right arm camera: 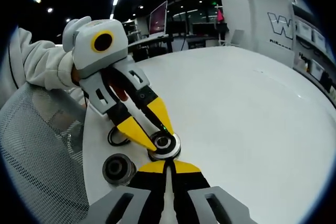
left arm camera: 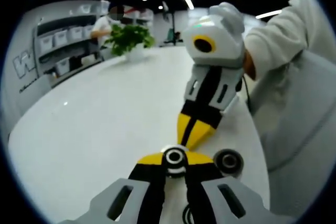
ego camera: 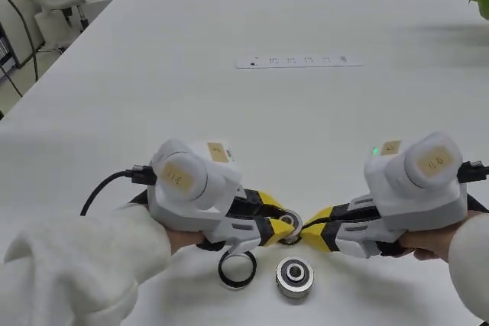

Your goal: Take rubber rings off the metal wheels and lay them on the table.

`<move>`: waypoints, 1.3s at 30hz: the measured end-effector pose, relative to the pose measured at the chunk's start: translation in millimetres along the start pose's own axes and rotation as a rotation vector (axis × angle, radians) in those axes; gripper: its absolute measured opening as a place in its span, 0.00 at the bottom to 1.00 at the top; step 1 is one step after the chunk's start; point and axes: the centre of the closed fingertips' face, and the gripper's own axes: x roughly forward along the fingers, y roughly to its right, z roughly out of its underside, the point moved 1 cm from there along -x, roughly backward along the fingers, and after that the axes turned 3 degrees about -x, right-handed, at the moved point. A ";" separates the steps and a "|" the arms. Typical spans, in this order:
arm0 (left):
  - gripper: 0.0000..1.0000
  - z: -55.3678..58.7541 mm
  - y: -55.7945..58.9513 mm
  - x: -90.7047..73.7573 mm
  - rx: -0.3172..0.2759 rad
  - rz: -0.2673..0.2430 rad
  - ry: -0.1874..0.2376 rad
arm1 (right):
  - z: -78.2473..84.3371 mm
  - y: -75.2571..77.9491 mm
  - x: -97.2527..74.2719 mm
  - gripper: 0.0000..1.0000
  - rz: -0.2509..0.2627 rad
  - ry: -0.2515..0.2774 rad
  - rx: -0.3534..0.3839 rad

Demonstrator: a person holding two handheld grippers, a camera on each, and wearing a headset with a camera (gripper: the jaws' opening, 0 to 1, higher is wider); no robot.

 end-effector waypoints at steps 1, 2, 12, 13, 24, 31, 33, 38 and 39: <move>0.14 0.1 0.0 0.0 -0.002 -0.001 0.000 | -0.6 0.1 0.1 0.00 0.002 0.002 -0.001; 0.14 0.1 0.1 0.0 -0.002 -0.001 0.000 | -0.4 0.2 0.3 0.00 0.002 0.000 -0.004; 0.14 0.1 0.4 -0.5 -0.001 -0.001 0.004 | -2.1 -0.9 1.6 0.00 0.024 -0.033 -0.156; 0.14 0.2 0.4 -0.5 -0.002 -0.001 0.004 | -2.2 -0.4 1.3 0.00 0.027 -0.031 -0.134; 0.14 0.7 1.6 -1.2 0.001 0.006 0.009 | -0.5 8.0 -3.4 0.00 0.012 0.008 0.334; 0.13 1.1 2.1 -1.7 0.004 0.009 0.009 | -7.7 8.5 -9.2 0.00 0.010 0.048 0.381; 0.13 1.1 2.3 -1.8 0.008 0.010 0.009 | -11.7 5.2 -10.1 0.00 -0.009 0.062 0.434; 0.13 1.2 3.1 -1.7 0.013 0.012 0.004 | -14.1 1.2 -10.4 0.00 -0.014 0.064 0.448; 0.13 1.3 3.1 -1.7 0.016 0.012 0.002 | -14.3 0.7 -10.8 0.00 -0.013 0.062 0.447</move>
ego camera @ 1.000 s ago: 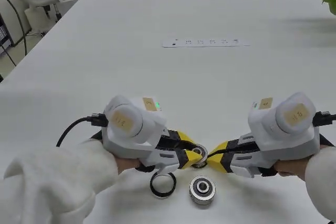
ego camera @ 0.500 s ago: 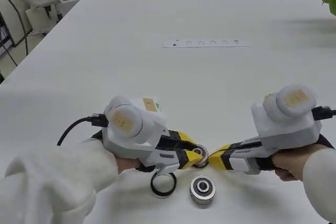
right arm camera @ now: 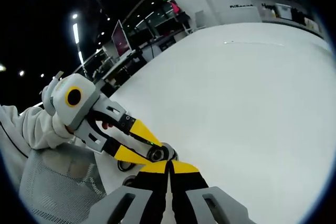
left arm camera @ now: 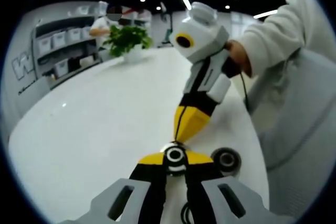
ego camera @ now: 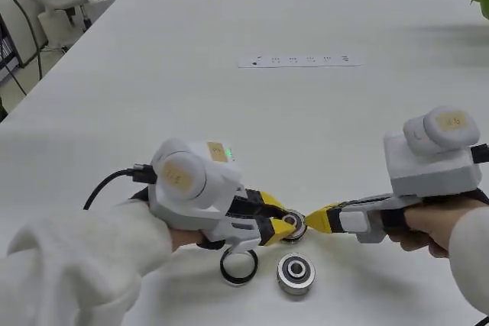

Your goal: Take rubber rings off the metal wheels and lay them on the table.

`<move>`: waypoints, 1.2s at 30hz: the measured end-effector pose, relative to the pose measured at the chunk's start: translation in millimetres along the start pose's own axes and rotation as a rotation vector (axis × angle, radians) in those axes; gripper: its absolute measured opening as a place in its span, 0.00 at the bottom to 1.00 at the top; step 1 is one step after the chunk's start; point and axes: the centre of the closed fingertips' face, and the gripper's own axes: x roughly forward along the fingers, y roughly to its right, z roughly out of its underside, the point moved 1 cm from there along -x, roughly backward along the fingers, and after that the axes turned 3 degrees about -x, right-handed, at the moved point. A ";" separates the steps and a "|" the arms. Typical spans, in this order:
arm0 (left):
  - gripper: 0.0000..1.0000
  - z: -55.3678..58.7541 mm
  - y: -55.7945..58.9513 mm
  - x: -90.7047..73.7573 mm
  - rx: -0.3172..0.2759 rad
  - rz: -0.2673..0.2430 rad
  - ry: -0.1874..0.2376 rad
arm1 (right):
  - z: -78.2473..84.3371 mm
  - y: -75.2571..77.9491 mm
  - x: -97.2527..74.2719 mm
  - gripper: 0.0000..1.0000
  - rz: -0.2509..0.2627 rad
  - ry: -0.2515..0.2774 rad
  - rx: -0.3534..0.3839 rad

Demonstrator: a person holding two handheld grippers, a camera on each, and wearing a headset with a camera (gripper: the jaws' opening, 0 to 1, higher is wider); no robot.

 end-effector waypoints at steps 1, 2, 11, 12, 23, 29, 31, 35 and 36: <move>0.13 -0.1 0.3 0.0 0.006 0.000 -0.002 | 0.0 -0.4 -0.2 0.00 -0.002 0.001 0.005; 0.13 -0.2 0.4 -0.1 0.006 0.000 -0.002 | 0.1 -1.0 -0.6 0.00 -0.003 0.002 0.009; 0.13 0.1 0.1 0.0 0.006 0.000 -0.001 | -0.7 -4.2 0.4 0.00 -0.013 0.003 0.005; 0.13 0.2 0.0 -0.1 0.005 0.000 -0.001 | -0.9 -4.1 0.5 0.00 -0.012 0.003 0.003; 0.13 0.4 -0.5 -0.5 0.007 -0.004 -0.003 | -1.8 -6.1 1.8 0.00 -0.020 0.003 0.008; 0.13 0.3 -0.9 -0.7 0.007 -0.007 -0.003 | -2.0 -6.7 2.7 0.00 -0.028 0.002 -0.002; 0.13 0.4 -1.1 -0.8 0.007 -0.008 -0.003 | -2.3 -6.8 2.7 0.00 -0.030 0.004 0.001; 0.13 0.4 -1.2 -0.8 0.006 -0.009 -0.003 | -3.1 -6.2 2.8 0.00 -0.034 0.007 0.005; 0.13 0.4 -1.2 -0.9 0.006 -0.009 -0.003 | -3.2 -6.2 2.8 0.00 -0.034 0.007 0.004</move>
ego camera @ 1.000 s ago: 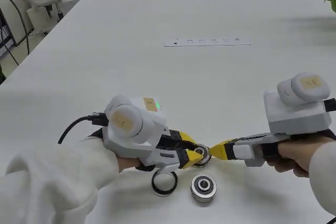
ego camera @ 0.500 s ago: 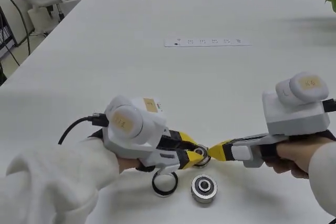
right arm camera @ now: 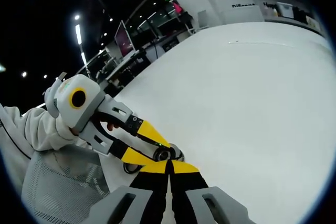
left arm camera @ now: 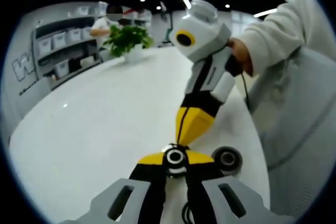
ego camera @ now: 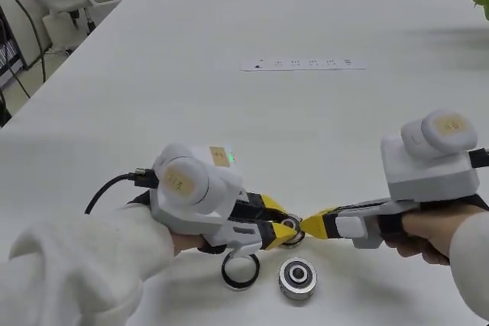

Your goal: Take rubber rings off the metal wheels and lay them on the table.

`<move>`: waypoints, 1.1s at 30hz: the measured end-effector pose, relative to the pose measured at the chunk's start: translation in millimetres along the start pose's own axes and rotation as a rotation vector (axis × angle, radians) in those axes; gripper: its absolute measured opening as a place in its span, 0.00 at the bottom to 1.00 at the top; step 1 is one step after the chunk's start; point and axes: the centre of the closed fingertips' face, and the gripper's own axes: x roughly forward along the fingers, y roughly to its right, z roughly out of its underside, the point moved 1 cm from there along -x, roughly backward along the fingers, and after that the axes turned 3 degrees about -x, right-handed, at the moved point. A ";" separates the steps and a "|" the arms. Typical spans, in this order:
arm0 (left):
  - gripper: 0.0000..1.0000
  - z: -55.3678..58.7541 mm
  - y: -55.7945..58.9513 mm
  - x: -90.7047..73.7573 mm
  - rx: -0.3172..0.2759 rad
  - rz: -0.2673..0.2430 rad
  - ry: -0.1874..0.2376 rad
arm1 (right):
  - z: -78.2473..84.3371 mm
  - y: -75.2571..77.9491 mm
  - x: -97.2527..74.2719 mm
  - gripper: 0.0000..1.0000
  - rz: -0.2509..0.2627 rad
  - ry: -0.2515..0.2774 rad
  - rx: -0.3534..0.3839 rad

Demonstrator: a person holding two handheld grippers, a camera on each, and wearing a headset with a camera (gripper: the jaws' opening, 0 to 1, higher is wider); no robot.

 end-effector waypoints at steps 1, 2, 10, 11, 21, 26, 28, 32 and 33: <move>0.13 0.0 0.0 0.0 0.000 -0.001 0.000 | -0.1 -0.1 0.1 0.00 0.000 0.000 -0.002; 0.13 0.1 0.0 0.0 0.000 -0.001 0.000 | -0.2 -0.1 0.1 0.00 -0.001 0.000 -0.004; 0.13 0.1 0.1 0.2 0.000 -0.001 -0.001 | -1.3 -0.9 0.9 0.00 -0.009 0.004 -0.011; 0.13 0.2 0.1 0.2 0.000 -0.001 0.000 | -1.5 -1.0 1.1 0.00 -0.009 0.005 -0.012; 0.13 0.2 0.1 0.6 -0.001 -0.003 0.002 | -7.6 -10.2 2.6 0.00 -0.044 0.018 -0.033; 0.14 -0.2 0.2 0.8 -0.003 -0.009 0.003 | -7.7 -2.8 1.2 0.00 -0.007 0.021 -0.023; 0.14 -0.5 0.6 1.2 0.009 -0.012 0.000 | -7.3 -2.0 1.9 0.00 -0.002 0.019 -0.029; 0.14 -1.8 0.6 1.0 0.003 -0.010 0.000 | -6.7 0.7 1.6 0.00 0.009 0.012 -0.020; 0.15 -2.7 1.2 -0.2 0.017 -0.001 -0.006 | -6.6 1.4 1.2 0.00 0.010 0.010 -0.017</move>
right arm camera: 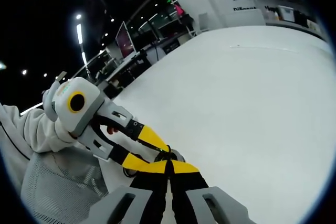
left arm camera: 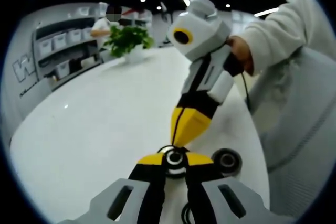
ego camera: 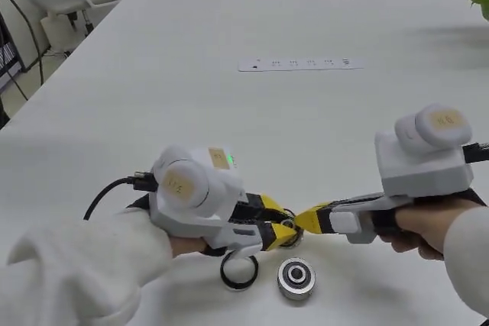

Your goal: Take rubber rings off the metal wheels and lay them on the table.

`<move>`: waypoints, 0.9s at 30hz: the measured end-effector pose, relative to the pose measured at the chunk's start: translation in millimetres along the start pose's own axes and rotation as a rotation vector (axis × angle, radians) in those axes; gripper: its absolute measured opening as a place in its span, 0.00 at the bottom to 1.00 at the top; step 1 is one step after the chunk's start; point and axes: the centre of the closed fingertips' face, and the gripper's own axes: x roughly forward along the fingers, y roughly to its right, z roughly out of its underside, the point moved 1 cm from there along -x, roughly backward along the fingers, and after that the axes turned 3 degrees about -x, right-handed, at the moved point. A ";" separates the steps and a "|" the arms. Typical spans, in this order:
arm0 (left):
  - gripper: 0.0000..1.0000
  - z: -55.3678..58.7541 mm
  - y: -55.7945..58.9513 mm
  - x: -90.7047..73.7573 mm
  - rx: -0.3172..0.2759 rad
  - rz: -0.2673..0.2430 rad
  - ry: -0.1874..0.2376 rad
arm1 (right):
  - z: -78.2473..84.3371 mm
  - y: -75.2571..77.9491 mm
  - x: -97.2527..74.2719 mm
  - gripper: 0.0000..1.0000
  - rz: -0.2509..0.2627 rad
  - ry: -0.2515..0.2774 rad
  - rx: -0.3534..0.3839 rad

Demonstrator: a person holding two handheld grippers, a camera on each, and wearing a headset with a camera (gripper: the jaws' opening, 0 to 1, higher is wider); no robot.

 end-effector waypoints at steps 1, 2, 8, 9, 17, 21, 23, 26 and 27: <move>0.17 -1.7 -0.3 -0.8 -0.002 -0.002 0.003 | -0.1 0.4 -0.6 0.00 0.000 0.001 0.005; 0.18 -3.2 -0.3 -1.9 -0.001 0.000 0.006 | -0.9 0.5 -1.1 0.00 -0.001 0.005 0.008; 0.29 -23.3 3.1 -15.6 -0.024 0.036 0.058 | -3.9 -2.3 -3.0 0.00 -0.001 0.016 0.015; 0.30 -27.0 2.5 -18.6 -0.021 0.032 0.069 | -4.3 -3.1 -3.1 0.00 -0.001 0.016 0.012; 0.38 -59.5 -10.7 -58.2 0.039 -0.024 0.123 | -10.9 -11.0 -4.3 0.00 -0.024 0.040 0.016; 0.52 -63.5 -15.3 -82.4 0.077 -0.070 0.122 | -15.1 -17.1 -4.3 0.00 -0.047 0.057 0.021; 0.54 -62.7 -15.2 -92.2 0.081 -0.079 0.118 | -16.3 -20.4 -3.8 0.00 -0.060 0.062 0.022; 0.56 -59.7 -12.9 -111.6 0.090 -0.097 0.114 | -17.0 -25.7 -2.8 0.00 -0.075 0.061 0.017; 0.57 -58.8 -12.7 -117.0 0.090 -0.106 0.114 | -17.2 -27.4 -2.6 0.00 -0.080 0.062 0.017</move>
